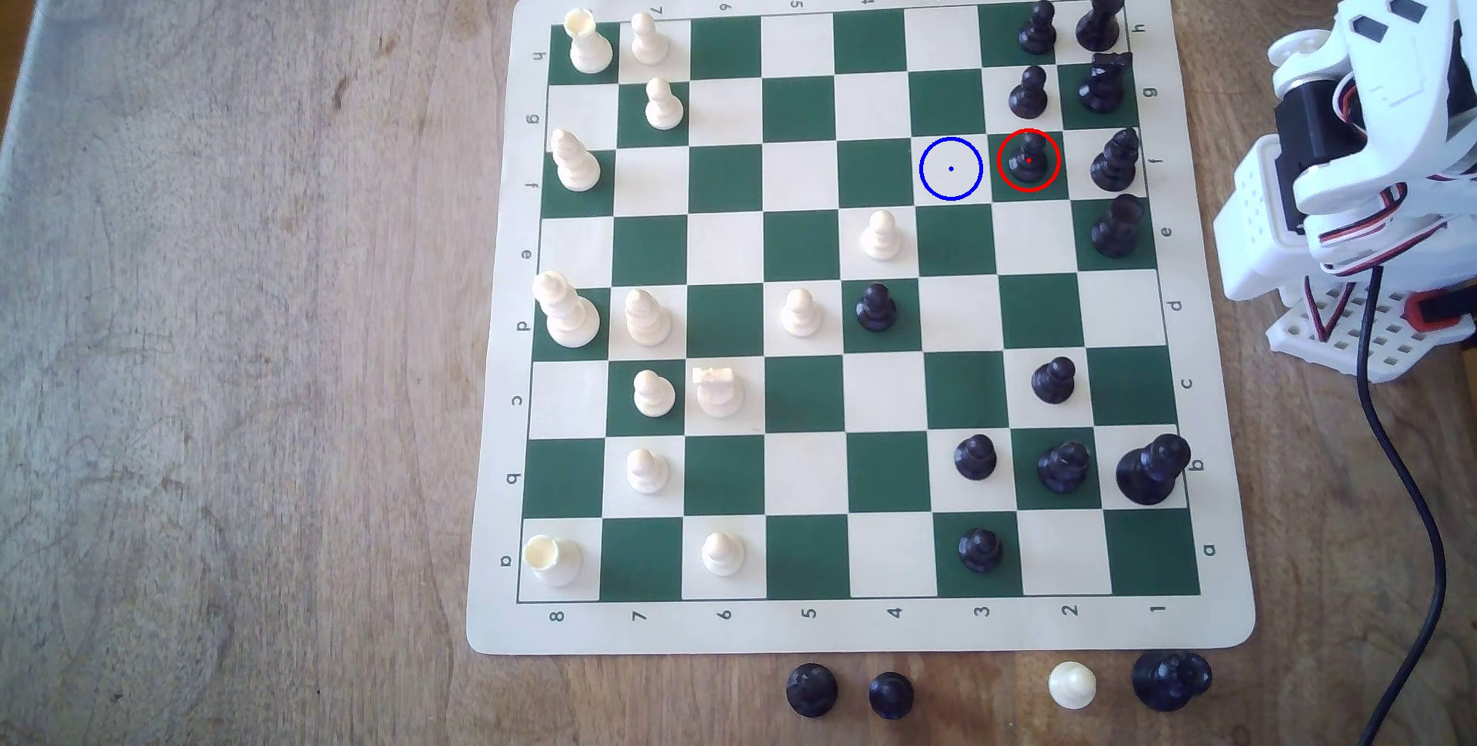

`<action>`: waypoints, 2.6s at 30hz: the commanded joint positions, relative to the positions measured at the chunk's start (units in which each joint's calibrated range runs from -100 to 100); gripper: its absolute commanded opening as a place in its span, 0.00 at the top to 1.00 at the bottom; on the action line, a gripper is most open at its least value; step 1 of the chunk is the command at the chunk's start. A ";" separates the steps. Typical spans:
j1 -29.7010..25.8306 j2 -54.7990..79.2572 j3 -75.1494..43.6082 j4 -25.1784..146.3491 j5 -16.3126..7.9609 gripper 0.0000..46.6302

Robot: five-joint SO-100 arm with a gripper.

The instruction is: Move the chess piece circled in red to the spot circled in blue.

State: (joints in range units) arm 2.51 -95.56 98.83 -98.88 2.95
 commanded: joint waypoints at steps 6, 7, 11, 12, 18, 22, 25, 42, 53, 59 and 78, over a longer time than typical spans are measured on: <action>1.29 -0.28 1.08 5.27 0.05 1.00; 1.29 -0.28 1.08 7.89 0.05 1.00; 0.97 -0.28 0.99 18.13 0.05 1.00; 1.13 -0.28 0.81 19.85 0.05 1.00; 1.29 -0.28 -3.72 39.51 -0.24 1.00; 1.91 -0.28 -6.17 52.77 -0.24 1.00; 1.99 -0.20 -11.34 67.68 -0.24 1.00; 5.28 -0.11 -31.55 123.37 -11.97 1.00; 14.58 9.23 -52.22 163.18 -10.45 0.95; 15.76 14.23 -52.13 173.58 -10.40 0.95; 18.10 43.69 -63.47 188.32 -14.16 0.68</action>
State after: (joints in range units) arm 20.13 -53.41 37.73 88.92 -11.31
